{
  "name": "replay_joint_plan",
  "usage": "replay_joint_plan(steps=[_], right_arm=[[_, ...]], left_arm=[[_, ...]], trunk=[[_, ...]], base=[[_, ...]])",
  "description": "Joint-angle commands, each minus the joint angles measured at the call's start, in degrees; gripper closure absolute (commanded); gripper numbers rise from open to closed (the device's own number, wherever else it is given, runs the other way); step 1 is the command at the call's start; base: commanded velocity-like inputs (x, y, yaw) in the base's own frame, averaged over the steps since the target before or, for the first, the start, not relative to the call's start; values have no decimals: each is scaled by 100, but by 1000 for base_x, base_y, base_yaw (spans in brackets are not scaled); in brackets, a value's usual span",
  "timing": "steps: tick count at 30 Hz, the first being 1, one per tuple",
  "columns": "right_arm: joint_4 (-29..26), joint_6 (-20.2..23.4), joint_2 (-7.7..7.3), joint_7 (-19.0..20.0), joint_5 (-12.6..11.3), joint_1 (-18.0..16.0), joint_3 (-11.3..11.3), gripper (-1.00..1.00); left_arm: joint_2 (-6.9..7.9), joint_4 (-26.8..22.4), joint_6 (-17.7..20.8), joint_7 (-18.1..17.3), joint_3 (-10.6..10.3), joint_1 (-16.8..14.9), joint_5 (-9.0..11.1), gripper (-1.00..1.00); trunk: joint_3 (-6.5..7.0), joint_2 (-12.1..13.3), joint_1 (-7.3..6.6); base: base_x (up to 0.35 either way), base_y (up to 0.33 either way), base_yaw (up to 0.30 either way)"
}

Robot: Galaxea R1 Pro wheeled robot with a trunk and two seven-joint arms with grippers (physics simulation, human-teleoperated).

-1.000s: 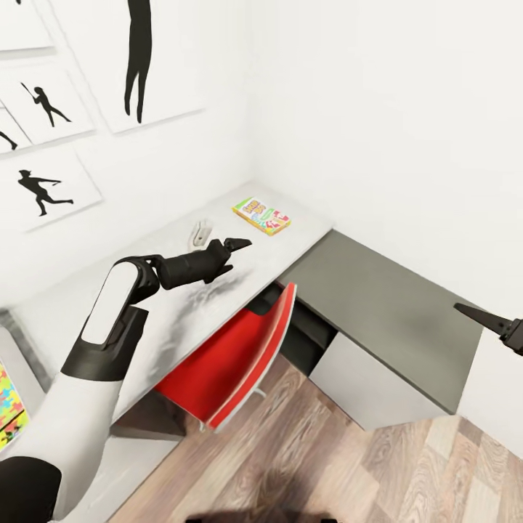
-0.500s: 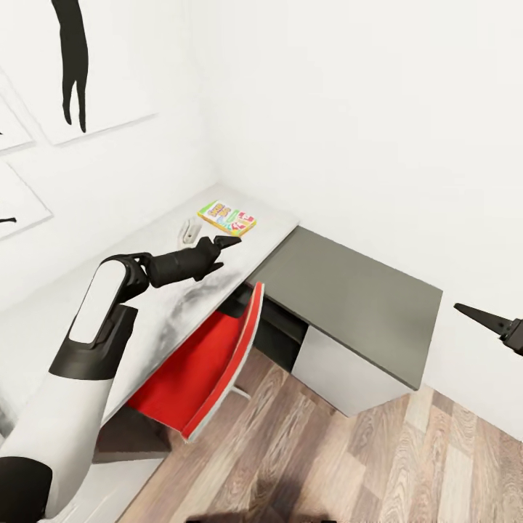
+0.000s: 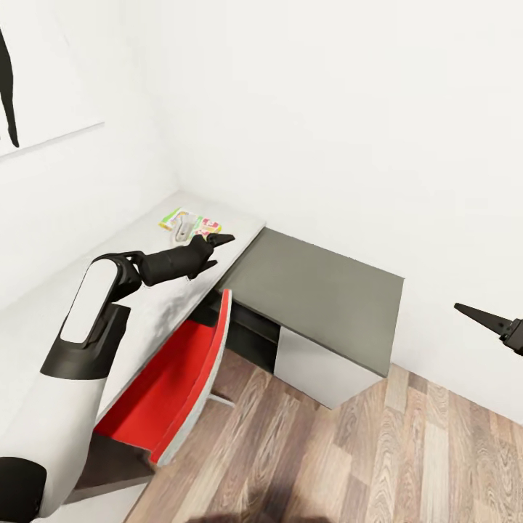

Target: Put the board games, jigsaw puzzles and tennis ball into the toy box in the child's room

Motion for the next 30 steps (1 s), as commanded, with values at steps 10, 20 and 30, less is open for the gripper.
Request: replay_joint_plan(steps=[10, 20, 30], right_arm=[[1, 20, 7, 35, 18, -8, 1, -100], [1, 20, 17, 34, 14, -8, 6, -100], [1, 20, 37, 21, 17, -8, 125, -100]], left_arm=[[199, -18, 8, 49, 82, -4, 73, -100], [294, -35, 11, 47, 90, 5, 77, -100], [323, -146, 12, 54, 90, 8, 69, -100]], trunk=[[15, -9, 5], [38, -9, 5], [52, -9, 5]], base=[[252, 0, -279], [218, 0, -279], [34, 0, -167]])
